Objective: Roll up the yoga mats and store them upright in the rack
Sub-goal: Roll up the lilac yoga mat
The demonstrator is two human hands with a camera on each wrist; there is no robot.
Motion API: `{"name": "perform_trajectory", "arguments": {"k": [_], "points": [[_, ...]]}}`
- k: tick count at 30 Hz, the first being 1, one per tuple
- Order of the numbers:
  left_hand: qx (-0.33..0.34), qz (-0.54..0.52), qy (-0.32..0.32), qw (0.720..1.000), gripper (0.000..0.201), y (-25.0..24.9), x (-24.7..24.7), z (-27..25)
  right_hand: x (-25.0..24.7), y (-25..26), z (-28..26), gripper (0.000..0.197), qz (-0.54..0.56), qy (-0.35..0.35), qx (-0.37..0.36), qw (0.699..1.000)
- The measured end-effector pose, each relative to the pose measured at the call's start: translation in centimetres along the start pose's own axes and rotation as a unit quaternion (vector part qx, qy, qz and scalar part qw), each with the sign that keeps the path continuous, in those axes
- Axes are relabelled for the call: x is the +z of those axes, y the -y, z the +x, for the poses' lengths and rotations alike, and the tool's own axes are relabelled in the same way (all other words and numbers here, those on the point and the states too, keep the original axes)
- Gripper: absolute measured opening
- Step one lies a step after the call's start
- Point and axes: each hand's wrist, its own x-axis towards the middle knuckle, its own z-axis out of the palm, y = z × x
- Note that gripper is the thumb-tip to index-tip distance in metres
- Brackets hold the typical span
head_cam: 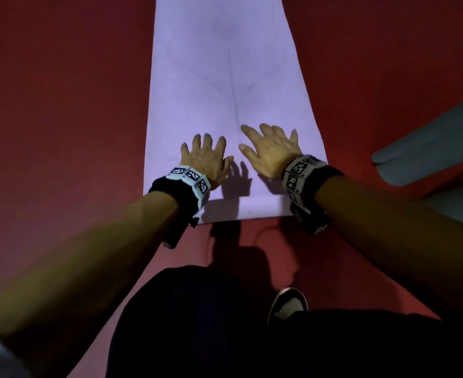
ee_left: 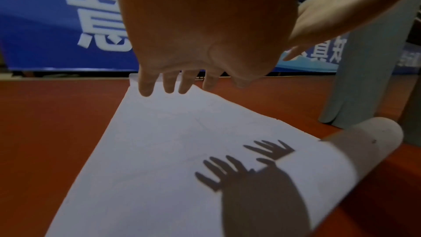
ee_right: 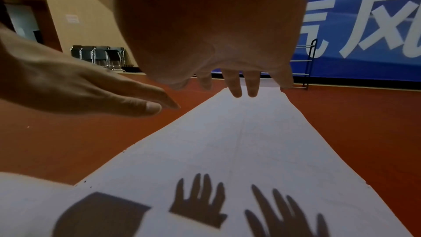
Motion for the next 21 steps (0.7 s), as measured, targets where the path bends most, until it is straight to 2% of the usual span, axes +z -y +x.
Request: {"name": "perform_trajectory", "arguments": {"k": [3,9,11,14,16,19,21], "points": [[-0.006,-0.025,0.011,1.0,0.059,0.5,1.5,-1.0,1.0,0.3,-0.6,0.059,0.005,0.001,0.007,1.0],[0.002,-0.072,0.024,0.997,0.052,1.4,3.8,-2.1,4.5,0.2,-1.9,0.063,-0.009,-0.053,-0.033,0.998],[0.014,-0.081,0.047,0.995,0.054,1.4,5.0,-2.2,6.1,-0.5,-1.8,0.064,-0.003,-0.009,-0.043,0.999],[0.052,-0.12,0.134,0.982,0.057,0.9,7.0,-2.7,8.9,-1.3,-2.2,0.075,0.028,0.127,-0.052,0.99],[0.076,-0.127,0.175,0.974,0.054,0.4,8.1,-3.2,10.8,-1.3,-2.8,0.068,0.002,0.19,-0.066,0.98],[0.084,-0.102,0.154,0.979,0.053,-0.1,9.1,-4.1,12.1,-1.0,-3.8,0.044,0.03,0.17,-0.055,0.983],[0.104,-0.06,0.097,0.988,0.056,-0.4,9.5,-4.6,12.4,-1.0,-4.3,0.04,0.038,0.144,-0.056,0.987]]}}
